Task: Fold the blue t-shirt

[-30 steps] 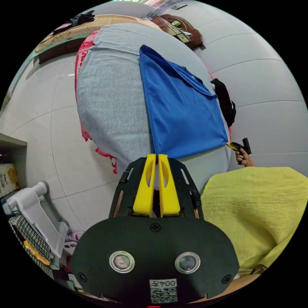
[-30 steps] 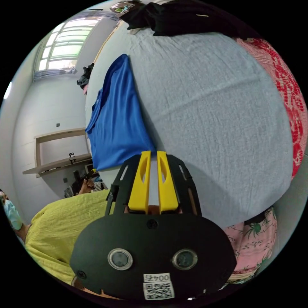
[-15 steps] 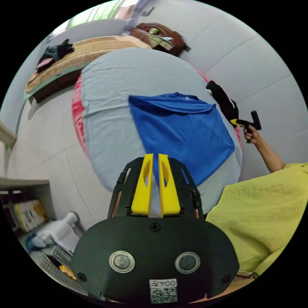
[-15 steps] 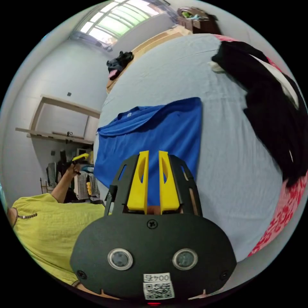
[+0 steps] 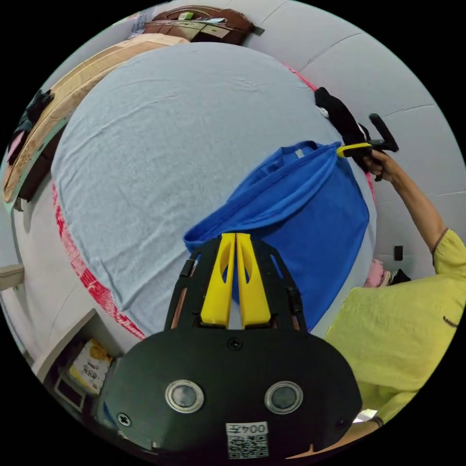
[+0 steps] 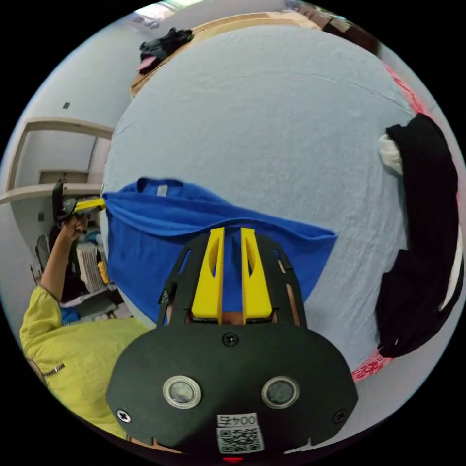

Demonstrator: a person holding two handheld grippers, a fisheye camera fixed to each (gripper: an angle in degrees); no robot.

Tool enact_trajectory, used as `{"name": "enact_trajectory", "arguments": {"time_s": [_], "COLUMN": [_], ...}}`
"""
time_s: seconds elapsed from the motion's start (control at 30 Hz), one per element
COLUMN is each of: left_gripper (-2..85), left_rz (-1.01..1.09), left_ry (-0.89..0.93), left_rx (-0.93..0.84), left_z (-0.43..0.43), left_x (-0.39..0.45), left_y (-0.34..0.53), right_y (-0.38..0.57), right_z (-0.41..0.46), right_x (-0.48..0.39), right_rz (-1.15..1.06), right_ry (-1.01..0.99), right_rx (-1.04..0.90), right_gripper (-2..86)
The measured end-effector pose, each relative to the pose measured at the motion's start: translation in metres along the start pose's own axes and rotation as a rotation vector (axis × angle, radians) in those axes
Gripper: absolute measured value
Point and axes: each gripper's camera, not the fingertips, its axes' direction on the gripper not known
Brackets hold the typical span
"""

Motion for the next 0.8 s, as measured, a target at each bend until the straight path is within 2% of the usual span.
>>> {"name": "enact_trajectory", "arguments": {"time_s": [0.07,0.2,0.33,0.4,0.53,0.6,0.8], "left_gripper": [0.1,0.1,0.1,0.1,0.2,0.2,0.1], "left_rz": [-0.076,-0.104,-0.064,-0.168,-0.383,-0.481,-0.702], "left_ry": [-0.007,0.113,0.152,0.081,0.086,0.064,0.094], "left_rx": [0.077,0.271,0.198,0.193,0.285,0.327,0.255], "left_z": [-0.014,-0.038,-0.014,-0.002,-0.005,0.0,0.055], "left_x": [-0.009,-0.004,0.017,0.024,0.053,0.094,0.19], "left_y": [0.0,0.021,0.036,0.052,0.093,0.122,0.148], "right_y": [0.003,0.023,0.057,0.075,0.13,0.152,0.195], "right_z": [-0.017,-0.018,0.005,0.015,0.048,0.072,0.137], "right_x": [0.005,0.002,-0.007,-0.02,-0.079,-0.101,-0.169], "right_rz": [0.048,0.042,0.045,0.064,0.153,0.241,0.454], "right_ry": [-0.02,-0.096,-0.16,-0.199,-0.209,-0.188,-0.004], "right_rx": [0.106,0.143,0.106,0.105,0.072,0.03,-0.027], "right_gripper": [5.9,4.5,1.4,0.2,-0.5,-0.6,-0.8]}}
